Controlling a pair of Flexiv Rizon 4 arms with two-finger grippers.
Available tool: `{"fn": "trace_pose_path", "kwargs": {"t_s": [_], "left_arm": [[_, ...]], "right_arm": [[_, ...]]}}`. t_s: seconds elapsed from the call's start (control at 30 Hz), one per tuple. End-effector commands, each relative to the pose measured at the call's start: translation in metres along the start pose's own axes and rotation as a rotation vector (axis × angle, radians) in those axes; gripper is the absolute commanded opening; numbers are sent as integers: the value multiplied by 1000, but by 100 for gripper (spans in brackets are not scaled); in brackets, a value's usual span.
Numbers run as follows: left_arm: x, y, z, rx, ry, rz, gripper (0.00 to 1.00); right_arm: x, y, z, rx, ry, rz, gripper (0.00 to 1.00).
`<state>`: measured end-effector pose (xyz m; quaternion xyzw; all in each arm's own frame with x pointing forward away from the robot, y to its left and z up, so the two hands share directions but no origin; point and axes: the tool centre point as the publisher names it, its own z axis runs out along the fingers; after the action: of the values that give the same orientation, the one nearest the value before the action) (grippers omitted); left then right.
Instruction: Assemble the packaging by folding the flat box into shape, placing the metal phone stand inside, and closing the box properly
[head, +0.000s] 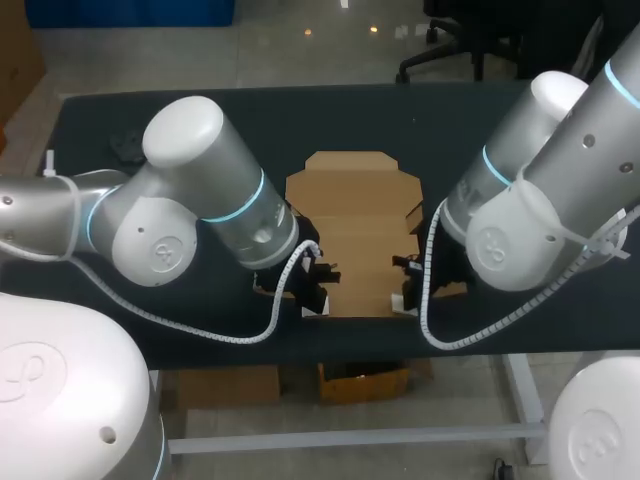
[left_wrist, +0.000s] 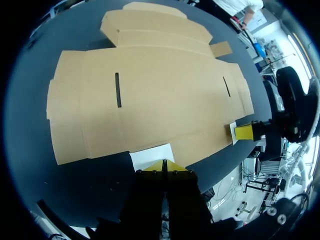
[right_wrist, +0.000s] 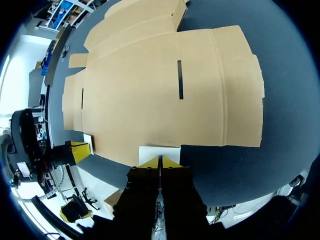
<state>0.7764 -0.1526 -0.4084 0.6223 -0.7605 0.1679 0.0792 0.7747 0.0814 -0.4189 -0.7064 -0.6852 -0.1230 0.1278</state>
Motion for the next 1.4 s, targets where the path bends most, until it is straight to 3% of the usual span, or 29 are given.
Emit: {"fn": "trace_pose_path", "kwargs": {"t_s": [0.03, 0.7, 1.1, 1.4], "left_arm": [[4, 1, 4, 4, -19, -4, 0], [1, 6, 5, 13, -49, -27, 0], [3, 5, -26, 23, -98, -44, 0], [-1, 5, -46, 57, -133, -50, 0]], "right_arm": [[3, 1, 10, -1, -32, 5, 0], [-2, -6, 3, -22, -18, 26, 0], [-6, -8, -23, -43, 59, 40, 0], [-24, -5, -49, -71, 120, 61, 0]]}}
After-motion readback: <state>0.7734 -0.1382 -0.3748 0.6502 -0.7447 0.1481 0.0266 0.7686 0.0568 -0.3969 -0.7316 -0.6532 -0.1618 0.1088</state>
